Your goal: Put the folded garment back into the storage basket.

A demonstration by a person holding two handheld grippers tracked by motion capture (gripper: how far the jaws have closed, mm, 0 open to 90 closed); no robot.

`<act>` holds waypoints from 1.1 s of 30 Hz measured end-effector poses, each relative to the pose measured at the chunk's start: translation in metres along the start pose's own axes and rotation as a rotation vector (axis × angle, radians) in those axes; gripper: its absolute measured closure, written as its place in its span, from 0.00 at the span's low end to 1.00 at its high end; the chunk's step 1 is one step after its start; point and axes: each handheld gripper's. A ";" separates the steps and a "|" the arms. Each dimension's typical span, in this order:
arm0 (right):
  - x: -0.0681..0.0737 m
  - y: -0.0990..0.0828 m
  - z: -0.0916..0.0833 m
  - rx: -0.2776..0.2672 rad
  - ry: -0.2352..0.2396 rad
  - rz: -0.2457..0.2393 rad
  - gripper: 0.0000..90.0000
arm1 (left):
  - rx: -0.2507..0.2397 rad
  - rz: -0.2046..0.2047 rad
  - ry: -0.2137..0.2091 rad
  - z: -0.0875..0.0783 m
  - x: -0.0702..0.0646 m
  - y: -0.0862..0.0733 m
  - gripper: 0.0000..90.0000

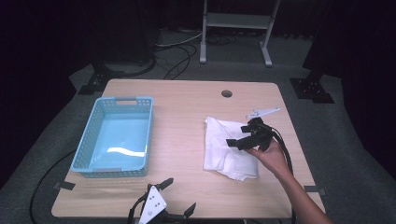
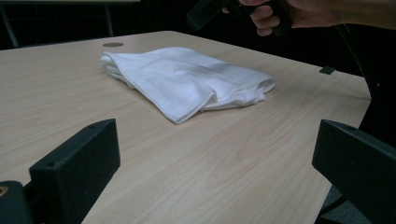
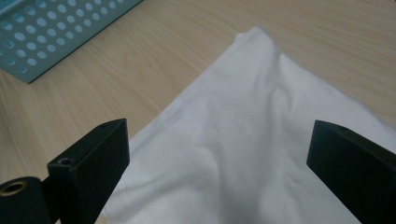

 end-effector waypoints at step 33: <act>-0.016 -0.018 0.046 0.157 -0.106 0.013 0.25 | 0.005 -0.008 0.002 0.000 0.002 -0.001 0.01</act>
Point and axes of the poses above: each handheld gripper's, and its own axes: z roughly forward along the jaws, y roughly out of its top, x roughly to its left, and after that the axes turned 1 degree about -x, right-handed
